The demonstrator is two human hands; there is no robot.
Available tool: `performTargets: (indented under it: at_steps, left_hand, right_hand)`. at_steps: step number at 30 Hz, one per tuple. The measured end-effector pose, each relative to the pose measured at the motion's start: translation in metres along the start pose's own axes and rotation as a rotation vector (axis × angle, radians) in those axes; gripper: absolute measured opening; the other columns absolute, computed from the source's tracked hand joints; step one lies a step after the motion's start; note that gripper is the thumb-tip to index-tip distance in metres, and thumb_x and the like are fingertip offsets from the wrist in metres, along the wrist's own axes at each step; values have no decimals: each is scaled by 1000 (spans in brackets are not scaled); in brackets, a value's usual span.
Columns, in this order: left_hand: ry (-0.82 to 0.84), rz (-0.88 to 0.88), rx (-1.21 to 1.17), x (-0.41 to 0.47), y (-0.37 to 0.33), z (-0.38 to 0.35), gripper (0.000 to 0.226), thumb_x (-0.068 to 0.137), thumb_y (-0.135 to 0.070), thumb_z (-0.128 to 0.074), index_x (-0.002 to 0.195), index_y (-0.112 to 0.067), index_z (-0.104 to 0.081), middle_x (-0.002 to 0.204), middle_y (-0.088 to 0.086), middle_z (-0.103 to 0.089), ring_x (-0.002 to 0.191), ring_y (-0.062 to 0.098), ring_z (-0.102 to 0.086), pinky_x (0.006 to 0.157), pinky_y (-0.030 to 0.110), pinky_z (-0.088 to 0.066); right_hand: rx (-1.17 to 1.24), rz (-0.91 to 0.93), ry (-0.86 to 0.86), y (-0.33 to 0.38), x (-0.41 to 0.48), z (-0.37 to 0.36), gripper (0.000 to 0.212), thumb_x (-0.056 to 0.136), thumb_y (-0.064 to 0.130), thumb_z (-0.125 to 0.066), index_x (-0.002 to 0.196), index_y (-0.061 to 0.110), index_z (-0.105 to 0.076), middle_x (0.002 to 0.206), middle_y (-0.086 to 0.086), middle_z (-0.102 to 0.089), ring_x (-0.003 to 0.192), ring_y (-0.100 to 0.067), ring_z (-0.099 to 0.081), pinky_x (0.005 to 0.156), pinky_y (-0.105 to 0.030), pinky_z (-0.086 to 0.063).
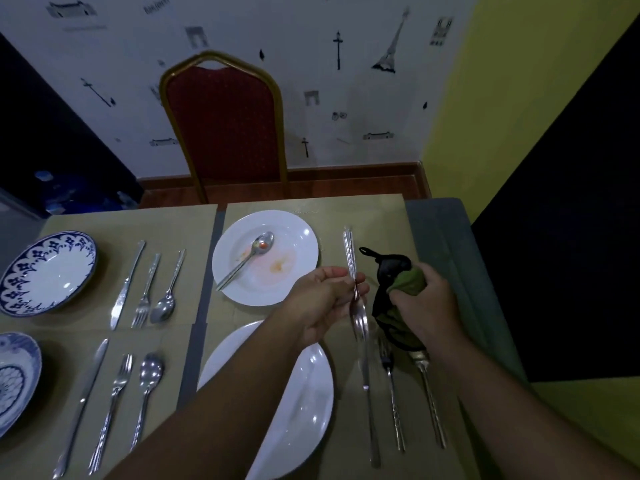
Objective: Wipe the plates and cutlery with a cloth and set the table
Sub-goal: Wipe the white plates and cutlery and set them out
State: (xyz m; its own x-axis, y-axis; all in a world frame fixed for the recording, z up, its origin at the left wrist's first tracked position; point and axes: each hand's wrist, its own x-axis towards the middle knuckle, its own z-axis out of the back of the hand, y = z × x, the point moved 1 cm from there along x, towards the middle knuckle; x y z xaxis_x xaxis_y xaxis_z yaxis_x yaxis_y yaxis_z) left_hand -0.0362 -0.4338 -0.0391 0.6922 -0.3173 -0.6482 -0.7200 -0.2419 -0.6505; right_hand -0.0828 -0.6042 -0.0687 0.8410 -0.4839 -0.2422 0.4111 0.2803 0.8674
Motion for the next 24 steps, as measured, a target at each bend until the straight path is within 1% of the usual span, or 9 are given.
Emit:
performTargets:
  at_steps: [4, 7, 10, 13, 16, 18, 21, 22, 24]
  left_hand:
    - [7, 27, -48, 0, 7, -12, 24, 97, 5, -55, 120, 1, -55, 110, 18, -73, 93, 26, -72, 81, 35, -62]
    - [22, 32, -63, -1, 12, -18, 31, 95, 2, -59, 125, 1, -52, 93, 18, -71, 78, 22, -72, 70, 31, -63]
    - [-57, 28, 16, 1, 17, -21, 41, 89, 1, -70, 125, 0, -51, 84, 20, -67, 65, 21, -68, 60, 28, -58]
    - [-89, 34, 95, 6, 19, -23, 36, 90, 0, -67, 123, 7, -54, 88, 19, -70, 70, 21, -68, 63, 30, -58]
    - [-107, 54, 116, 12, 18, -24, 15, 96, -2, -59, 111, 1, -59, 90, 17, -72, 74, 23, -67, 66, 31, -57]
    - [-120, 50, 174, 19, 19, -21, 7, 96, -1, -57, 103, -1, -60, 87, 18, -71, 76, 26, -64, 68, 36, -54]
    - [-161, 48, 245, 32, 20, -18, 10, 94, -3, -63, 102, 0, -67, 78, 14, -67, 68, 22, -62, 85, 45, -58]
    - [-176, 48, 259, 37, 20, -18, 11, 93, -5, -65, 103, -1, -69, 79, 13, -66, 68, 21, -62, 86, 46, -58]
    - [-187, 52, 290, 46, 19, -21, 13, 92, -8, -67, 103, -3, -71, 83, 14, -67, 73, 22, -58, 75, 39, -54]
  right_hand:
    - [28, 15, 26, -3, 1, 10, 41, 73, 6, -73, 107, 26, -64, 87, 5, -66, 78, -10, -62, 59, -20, -44]
    - [29, 16, 31, -4, 1, 15, 37, 72, 6, -73, 103, 25, -65, 81, 8, -65, 72, -4, -60, 53, -15, -40]
    - [37, 7, 33, -5, 1, 18, 37, 72, 6, -73, 101, 26, -64, 80, 11, -65, 71, -2, -59, 54, -16, -41]
    - [43, -5, 34, -5, 2, 18, 38, 72, 5, -72, 100, 29, -63, 80, 11, -65, 71, -2, -59, 55, -17, -42]
    - [38, -2, 29, -5, 3, 17, 38, 71, 5, -72, 97, 31, -62, 81, 10, -65, 73, -5, -61, 55, -18, -43]
    - [30, -3, 31, -5, 4, 16, 38, 72, 5, -72, 97, 32, -62, 81, 10, -65, 73, -4, -60, 56, -19, -43]
    - [32, -10, 29, -7, 7, 17, 37, 72, 5, -72, 98, 30, -63, 82, 9, -65, 75, -6, -61, 56, -19, -42]
    - [33, -13, 23, -8, 8, 18, 37, 72, 5, -72, 98, 29, -64, 82, 9, -65, 75, -6, -61, 55, -17, -41]
    - [34, -29, 8, -8, 11, 20, 38, 71, 4, -71, 99, 28, -64, 82, 9, -65, 73, -4, -60, 52, -11, -40]
